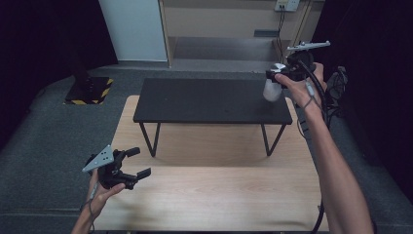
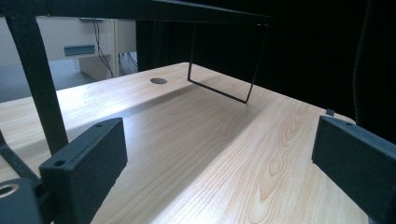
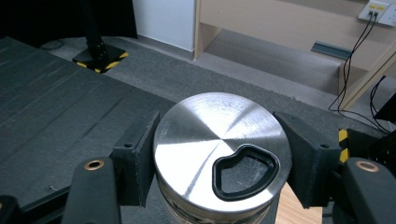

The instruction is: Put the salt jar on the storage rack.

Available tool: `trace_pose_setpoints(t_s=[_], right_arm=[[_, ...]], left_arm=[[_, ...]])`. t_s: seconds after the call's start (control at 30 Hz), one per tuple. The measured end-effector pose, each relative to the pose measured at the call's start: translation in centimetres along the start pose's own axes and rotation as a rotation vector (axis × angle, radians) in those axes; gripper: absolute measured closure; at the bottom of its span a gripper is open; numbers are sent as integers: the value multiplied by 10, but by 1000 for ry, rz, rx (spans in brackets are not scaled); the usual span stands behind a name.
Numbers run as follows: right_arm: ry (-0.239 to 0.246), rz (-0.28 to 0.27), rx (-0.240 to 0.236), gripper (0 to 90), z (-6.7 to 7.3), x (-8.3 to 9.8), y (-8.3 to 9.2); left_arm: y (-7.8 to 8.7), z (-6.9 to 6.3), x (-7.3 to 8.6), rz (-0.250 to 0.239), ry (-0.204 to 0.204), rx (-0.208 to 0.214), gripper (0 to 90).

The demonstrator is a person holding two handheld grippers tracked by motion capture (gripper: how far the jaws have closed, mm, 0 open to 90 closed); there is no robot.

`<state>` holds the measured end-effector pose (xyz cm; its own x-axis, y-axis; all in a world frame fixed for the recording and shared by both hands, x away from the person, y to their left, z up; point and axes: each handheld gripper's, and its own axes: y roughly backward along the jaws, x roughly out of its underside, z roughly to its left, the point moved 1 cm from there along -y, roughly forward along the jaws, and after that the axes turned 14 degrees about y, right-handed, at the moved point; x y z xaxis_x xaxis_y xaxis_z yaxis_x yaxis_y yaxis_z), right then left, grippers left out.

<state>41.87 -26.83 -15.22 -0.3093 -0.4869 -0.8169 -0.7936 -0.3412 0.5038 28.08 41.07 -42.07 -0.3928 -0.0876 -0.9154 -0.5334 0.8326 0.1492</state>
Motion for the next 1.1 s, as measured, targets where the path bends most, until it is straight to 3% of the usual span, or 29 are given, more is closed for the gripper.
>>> trace_pose_setpoints(t_s=[0.33,0.53,0.6,0.67,0.8,1.0,1.1], right_arm=[[-20,33,-7,345,-3,14,-16],[-41,16,-1,342,-3,22,-18],[-36,2,-1,291,-2,25,-17],[-39,-48,29,201,2,32,-13],[-75,-89,35,100,2,37,-1],[-84,-135,32,63,1,48,29],[-87,-152,9,61,-1,56,43]], left_arm=[[0,0,0,4,-1,-1,22],[-1,-1,0,9,-2,-2,22],[-1,-1,0,9,-3,-3,22],[0,-1,0,8,-2,-3,22],[0,-1,0,6,-2,1,23],[-1,-3,0,12,-4,5,23],[-1,-3,0,9,-1,4,23]])
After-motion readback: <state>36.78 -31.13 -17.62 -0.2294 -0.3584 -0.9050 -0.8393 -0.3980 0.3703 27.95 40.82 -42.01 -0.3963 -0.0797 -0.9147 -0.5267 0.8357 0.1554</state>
